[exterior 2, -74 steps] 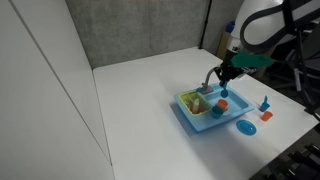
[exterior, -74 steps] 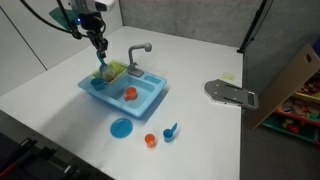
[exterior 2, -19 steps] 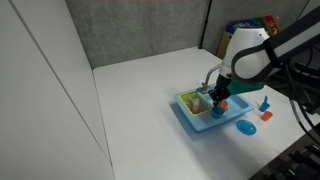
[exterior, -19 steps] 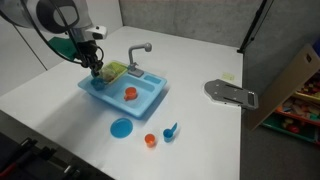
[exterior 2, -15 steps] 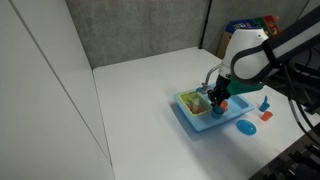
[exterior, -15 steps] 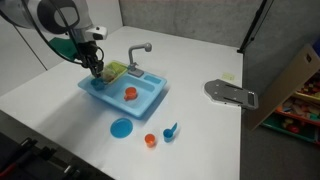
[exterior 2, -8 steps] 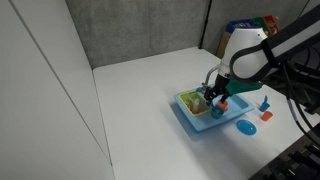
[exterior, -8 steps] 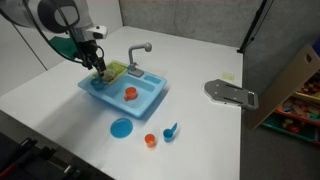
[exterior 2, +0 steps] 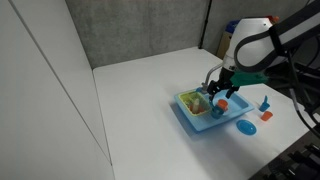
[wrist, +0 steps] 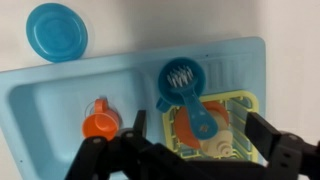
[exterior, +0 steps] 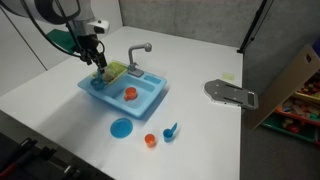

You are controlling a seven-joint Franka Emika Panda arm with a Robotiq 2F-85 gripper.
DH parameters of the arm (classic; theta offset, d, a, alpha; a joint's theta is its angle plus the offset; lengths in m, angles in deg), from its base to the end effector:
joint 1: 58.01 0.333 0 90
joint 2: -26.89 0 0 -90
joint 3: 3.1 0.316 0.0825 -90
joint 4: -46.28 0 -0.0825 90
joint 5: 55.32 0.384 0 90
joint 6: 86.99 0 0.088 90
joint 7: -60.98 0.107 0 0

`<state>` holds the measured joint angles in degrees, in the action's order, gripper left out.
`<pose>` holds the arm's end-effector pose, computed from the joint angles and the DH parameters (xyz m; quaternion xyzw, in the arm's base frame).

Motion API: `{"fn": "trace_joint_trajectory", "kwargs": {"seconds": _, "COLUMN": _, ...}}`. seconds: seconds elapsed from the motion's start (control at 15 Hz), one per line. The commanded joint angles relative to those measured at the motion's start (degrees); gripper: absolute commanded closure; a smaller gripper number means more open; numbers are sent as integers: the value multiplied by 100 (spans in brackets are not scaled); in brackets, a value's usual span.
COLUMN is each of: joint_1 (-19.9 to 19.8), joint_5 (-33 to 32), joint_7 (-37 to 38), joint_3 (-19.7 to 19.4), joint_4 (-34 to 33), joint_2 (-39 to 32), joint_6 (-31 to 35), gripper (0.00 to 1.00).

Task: Remove the folk from the orange cup and put it in the blue cup

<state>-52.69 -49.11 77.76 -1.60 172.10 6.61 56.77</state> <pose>0.5493 0.0650 0.2176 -0.9905 0.1315 0.0274 0.0307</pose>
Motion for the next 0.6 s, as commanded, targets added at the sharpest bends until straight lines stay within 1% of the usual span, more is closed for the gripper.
{"fn": "trace_joint_trajectory", "kwargs": {"seconds": 0.0, "joint_1": -65, "joint_5": -69, "joint_7": -41, "joint_3": -103, "joint_4": 54, "joint_2": 477, "joint_6": -569, "gripper": 0}}
{"fn": "trace_joint_trajectory", "kwargs": {"seconds": 0.33, "joint_1": -187, "joint_5": -283, "joint_7": -79, "joint_3": -275, "joint_4": 134, "joint_2": 1076, "joint_6": -1124, "gripper": 0}}
{"fn": "trace_joint_trajectory", "kwargs": {"seconds": 0.53, "joint_1": -337, "joint_5": -362, "joint_7": -210, "joint_3": -342, "joint_4": 233, "joint_2": 1527, "joint_6": -1492, "gripper": 0}}
